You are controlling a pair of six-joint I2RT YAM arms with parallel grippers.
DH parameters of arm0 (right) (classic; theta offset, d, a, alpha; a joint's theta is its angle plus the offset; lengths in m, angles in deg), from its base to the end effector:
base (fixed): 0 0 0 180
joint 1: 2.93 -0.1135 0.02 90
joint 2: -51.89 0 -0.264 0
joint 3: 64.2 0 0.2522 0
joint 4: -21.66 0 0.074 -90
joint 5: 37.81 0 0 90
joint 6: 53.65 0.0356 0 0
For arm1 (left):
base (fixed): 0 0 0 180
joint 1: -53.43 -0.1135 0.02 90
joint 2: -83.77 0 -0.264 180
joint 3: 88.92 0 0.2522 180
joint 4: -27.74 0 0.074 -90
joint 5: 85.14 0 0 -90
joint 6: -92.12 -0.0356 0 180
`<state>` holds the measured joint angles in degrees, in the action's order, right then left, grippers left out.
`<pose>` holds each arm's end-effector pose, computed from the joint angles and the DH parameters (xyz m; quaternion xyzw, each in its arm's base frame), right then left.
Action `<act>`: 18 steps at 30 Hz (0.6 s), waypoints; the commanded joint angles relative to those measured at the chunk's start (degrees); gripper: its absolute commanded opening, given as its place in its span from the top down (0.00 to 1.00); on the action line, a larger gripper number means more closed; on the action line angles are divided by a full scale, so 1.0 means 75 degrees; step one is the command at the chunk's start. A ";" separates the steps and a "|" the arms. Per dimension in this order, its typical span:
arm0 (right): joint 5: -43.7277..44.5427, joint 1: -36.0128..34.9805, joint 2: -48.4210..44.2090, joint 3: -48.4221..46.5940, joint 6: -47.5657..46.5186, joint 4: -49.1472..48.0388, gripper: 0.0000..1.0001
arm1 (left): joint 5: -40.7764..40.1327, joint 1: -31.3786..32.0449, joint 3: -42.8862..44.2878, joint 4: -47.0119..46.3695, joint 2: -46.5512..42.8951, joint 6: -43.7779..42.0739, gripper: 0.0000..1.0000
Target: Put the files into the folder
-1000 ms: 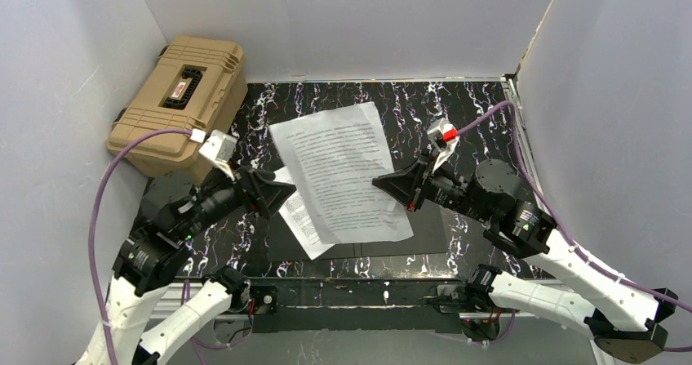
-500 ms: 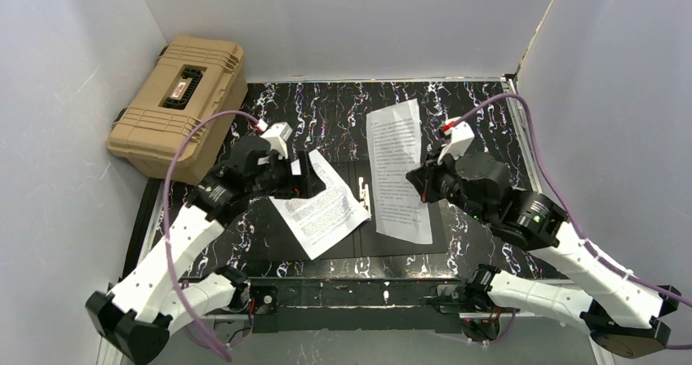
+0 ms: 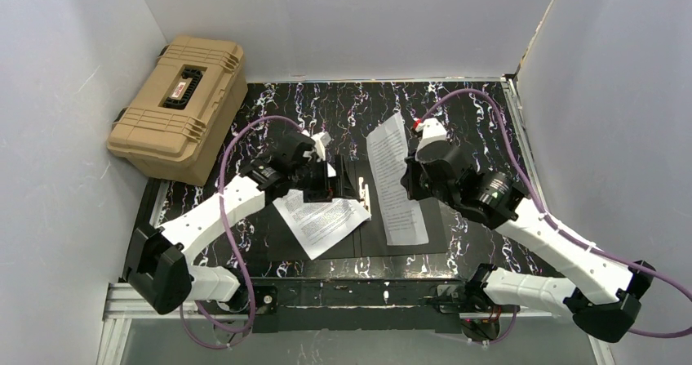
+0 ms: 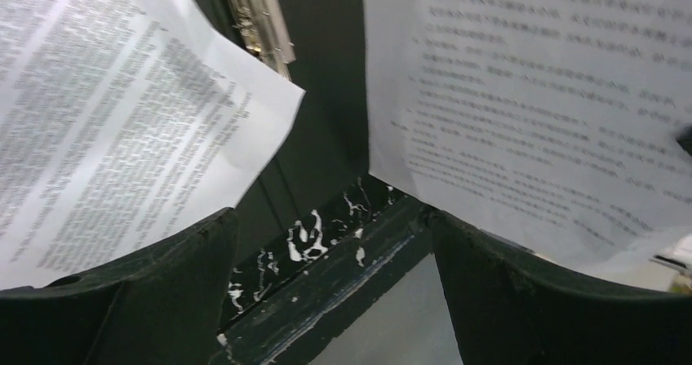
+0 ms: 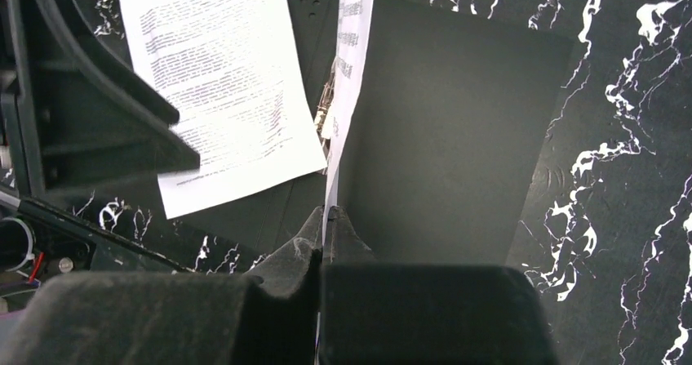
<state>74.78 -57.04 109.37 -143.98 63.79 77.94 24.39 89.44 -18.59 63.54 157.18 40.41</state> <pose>0.1283 0.1540 0.3721 -0.1102 0.8636 0.1698 0.4617 0.2196 -0.1744 0.2855 0.0555 0.8903 -0.3787 0.2465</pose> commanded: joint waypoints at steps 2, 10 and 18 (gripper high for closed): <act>-0.1043 0.0997 0.0163 -0.0301 -0.0078 -0.0271 0.99 | 0.0322 0.0782 -0.0173 -0.0739 0.0239 0.0844 0.13; -0.1306 0.1986 0.0111 -0.0062 -0.0201 -0.0243 0.99 | -0.0010 0.1509 -0.0899 -0.2152 0.0665 0.2215 0.10; -0.1209 0.2449 -0.0186 0.0339 -0.0213 -0.0174 0.99 | -0.0484 0.1902 -0.1154 -0.2812 0.1282 0.2882 0.07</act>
<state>65.88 -39.90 109.87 -142.39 63.04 77.48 23.08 102.46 -26.10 46.45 165.00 58.35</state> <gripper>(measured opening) 0.031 0.925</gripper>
